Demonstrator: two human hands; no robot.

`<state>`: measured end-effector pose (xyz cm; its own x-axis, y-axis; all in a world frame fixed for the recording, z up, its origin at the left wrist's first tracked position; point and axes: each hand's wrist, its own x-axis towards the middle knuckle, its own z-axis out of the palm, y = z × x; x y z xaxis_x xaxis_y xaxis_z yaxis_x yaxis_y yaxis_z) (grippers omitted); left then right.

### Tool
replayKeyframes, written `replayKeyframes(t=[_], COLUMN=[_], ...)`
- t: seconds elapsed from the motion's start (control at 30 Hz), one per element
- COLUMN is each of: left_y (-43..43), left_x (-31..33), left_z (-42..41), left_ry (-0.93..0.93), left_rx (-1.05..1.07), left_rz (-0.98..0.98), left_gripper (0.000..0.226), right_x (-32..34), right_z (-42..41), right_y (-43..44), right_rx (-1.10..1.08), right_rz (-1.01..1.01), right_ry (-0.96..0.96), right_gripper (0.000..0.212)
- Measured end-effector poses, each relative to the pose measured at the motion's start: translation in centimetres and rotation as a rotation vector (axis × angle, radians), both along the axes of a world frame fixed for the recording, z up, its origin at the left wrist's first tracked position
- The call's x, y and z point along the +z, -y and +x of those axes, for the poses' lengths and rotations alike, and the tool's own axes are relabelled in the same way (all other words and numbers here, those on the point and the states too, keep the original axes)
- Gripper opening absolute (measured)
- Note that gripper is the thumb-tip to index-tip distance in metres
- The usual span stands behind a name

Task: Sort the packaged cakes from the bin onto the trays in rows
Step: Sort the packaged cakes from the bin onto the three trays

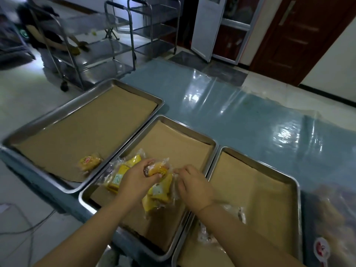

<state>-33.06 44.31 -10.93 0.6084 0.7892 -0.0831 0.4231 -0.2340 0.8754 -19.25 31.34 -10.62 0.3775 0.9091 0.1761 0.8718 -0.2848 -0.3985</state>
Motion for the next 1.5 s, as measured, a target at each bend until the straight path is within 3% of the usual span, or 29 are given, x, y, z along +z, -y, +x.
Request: replayKeyframes(t=[0.37,0.6,0.8,0.97,1.17,1.33,1.5], left_y=[-19.3,-27.7,-29.3,-29.6,-30.2,-28.8,-24.6], left_x=[-1.6,-4.2,-6.0,-7.4,-8.2,-6.5,-3.7], left_z=[-9.8,-15.1,-16.8,-16.4,-15.4,-12.8,-10.1], left_ry=[-0.026,-0.171,-0.298,-0.308,-0.343,-0.311,-0.200], left_rx=[0.099,-0.130,-0.385,-0.382,-0.400,-0.409,-0.453], left_rz=[0.064,0.160,0.143,0.132,0.195,0.396,0.469], left_gripper=[0.045,0.056,0.084,0.050,0.056,0.079,0.055], right_x=[-1.3,-3.9,-4.6,-4.7,-4.8,-3.9,-2.1], right_z=[-10.2,-15.1,-15.5,-14.7,-14.8,-14.8,-13.4], right_y=[-21.8,-30.5,-31.8,-31.5,-30.6,-29.4,-25.8], right_rx=[0.140,0.188,0.094,0.027,-0.061,-0.122,-0.184], right_rz=[-0.067,-0.314,-0.397,-0.372,-0.290,-0.214,-0.166], right_ry=[-0.126,-0.014,0.032,-0.006,-0.037,-0.062,-0.059], right_gripper=[0.046,0.038,0.024,0.023,0.025,0.026,0.026])
